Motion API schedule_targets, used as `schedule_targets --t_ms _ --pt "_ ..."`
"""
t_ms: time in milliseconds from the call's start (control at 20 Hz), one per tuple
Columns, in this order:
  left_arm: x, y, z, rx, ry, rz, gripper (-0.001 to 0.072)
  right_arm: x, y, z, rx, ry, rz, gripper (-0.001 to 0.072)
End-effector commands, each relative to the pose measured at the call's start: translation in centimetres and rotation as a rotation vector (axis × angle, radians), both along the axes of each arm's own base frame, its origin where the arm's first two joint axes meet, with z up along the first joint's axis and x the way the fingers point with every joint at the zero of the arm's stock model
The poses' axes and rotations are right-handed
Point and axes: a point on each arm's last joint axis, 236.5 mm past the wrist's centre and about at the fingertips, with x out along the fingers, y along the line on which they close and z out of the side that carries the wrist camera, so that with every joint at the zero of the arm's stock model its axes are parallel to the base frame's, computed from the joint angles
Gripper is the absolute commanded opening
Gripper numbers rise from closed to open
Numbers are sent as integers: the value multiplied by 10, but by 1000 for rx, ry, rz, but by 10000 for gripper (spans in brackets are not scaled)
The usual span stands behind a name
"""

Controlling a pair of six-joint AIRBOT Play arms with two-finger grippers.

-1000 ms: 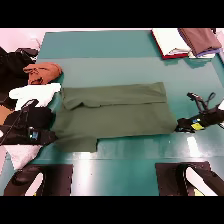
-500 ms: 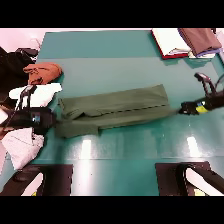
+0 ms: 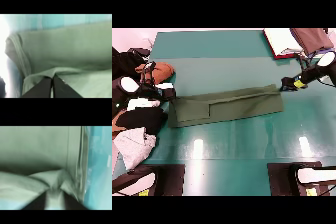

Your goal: Fold the shirts.

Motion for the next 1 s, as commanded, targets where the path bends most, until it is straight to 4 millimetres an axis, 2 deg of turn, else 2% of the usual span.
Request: schedule_targets --t_ms 0,50,100,200,250,300,400,500,800,900,950 --pt "23 1 7 -7 -42 17 547 37 9 10 158 -43 -45 408" --pt "23 -1 13 -9 -43 11 552 36 6 15 188 -50 -24 408" --pt "22 -2 19 -10 -35 -1 470 31 -2 14 195 -38 -16 409" --pt "18 -9 24 -37 -17 -14 255 11 -21 1 207 28 -16 421" --pt "17 -14 24 -62 -9 -15 138 0 -30 -9 220 64 -35 511" --pt "15 -19 24 -76 -3 -21 27 -9 -41 -22 233 95 -72 566" --pt "11 -38 25 -82 -2 -62 24 -22 -55 -47 245 125 -117 578" --pt "6 -65 23 -84 -5 -123 24 -32 -55 -66 270 135 -132 578" --pt "1 -146 -8 -141 30 -203 24 -30 -2 -96 414 166 -90 570" --pt "6 -171 -12 -188 18 -209 23 -25 12 -101 409 159 -75 403" --pt "9 -182 -15 -202 19 -214 23 -22 16 -98 401 143 -52 255"
